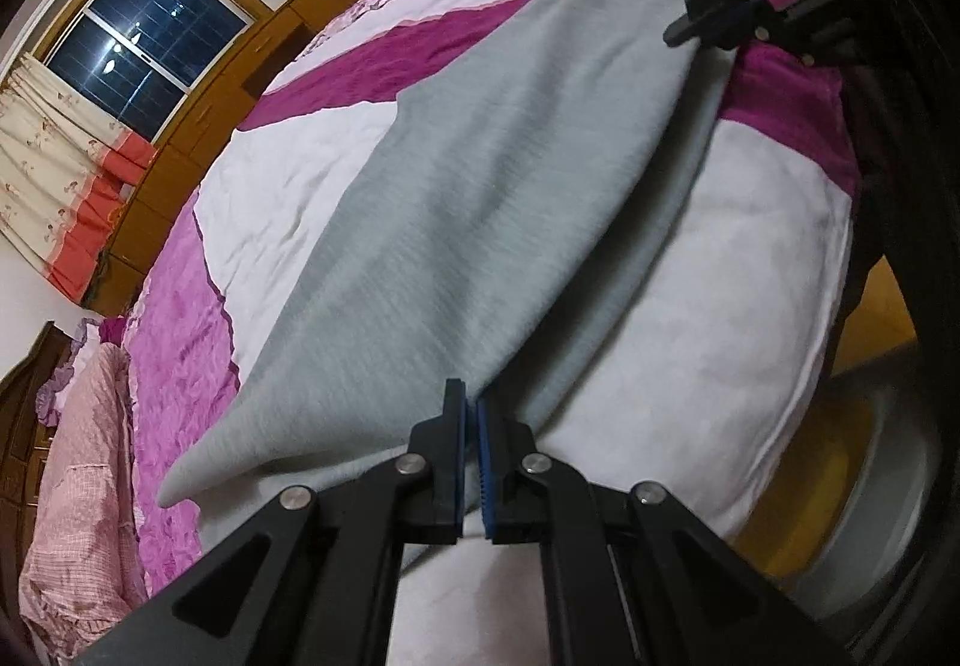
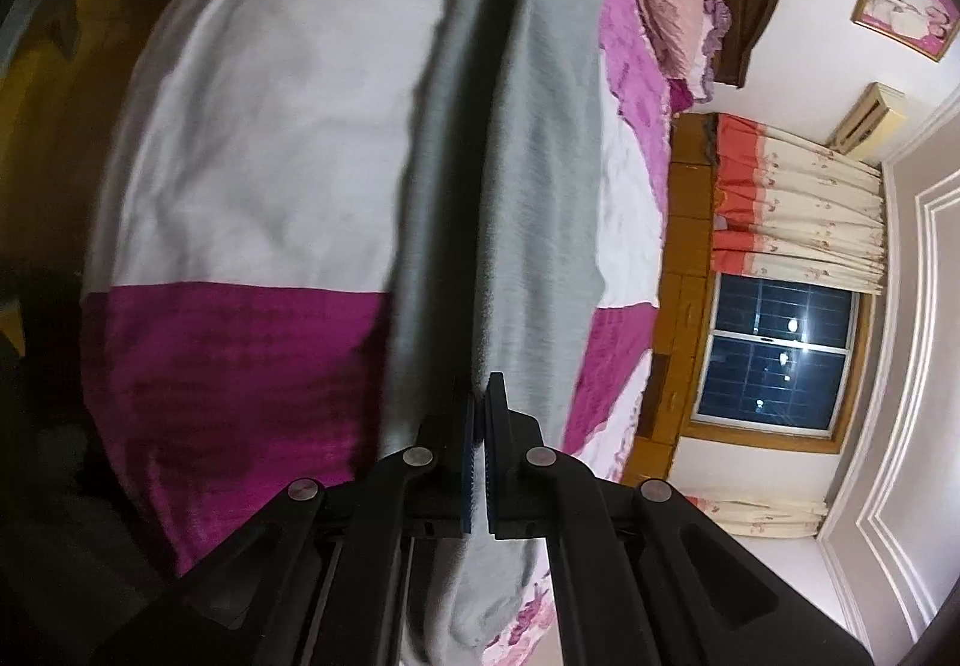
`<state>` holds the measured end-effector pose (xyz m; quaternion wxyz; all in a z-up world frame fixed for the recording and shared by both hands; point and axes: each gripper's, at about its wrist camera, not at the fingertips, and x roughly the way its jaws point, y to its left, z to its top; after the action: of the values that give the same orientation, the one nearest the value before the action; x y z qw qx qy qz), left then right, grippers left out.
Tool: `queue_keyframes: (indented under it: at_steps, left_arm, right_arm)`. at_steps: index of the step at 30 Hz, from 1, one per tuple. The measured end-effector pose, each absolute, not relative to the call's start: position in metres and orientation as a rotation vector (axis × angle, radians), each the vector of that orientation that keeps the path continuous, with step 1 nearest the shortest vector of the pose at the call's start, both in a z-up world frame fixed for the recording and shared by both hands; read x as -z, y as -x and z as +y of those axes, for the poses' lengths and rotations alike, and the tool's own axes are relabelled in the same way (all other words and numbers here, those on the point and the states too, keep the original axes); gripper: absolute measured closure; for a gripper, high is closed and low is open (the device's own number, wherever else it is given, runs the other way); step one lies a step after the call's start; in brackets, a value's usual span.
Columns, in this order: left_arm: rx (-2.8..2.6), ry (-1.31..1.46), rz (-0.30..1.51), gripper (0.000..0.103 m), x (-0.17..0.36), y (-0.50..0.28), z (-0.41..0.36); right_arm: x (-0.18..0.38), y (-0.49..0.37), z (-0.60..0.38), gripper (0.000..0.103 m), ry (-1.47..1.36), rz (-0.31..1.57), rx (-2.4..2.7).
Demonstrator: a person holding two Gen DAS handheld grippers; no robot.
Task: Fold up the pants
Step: 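Lift the held edge with both grippers and fold it over the other half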
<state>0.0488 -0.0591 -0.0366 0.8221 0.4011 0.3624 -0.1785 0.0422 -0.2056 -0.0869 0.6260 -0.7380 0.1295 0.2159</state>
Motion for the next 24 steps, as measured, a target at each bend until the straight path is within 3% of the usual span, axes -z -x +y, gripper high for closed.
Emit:
queue_keyframes:
  at_steps: [24]
  left_arm:
    - [0.396,-1.033,0.712,0.100,0.057,-0.025,-0.070]
  right_arm:
    - [0.131,-0.020,-0.213,0.103,1.760,0.276,-0.523]
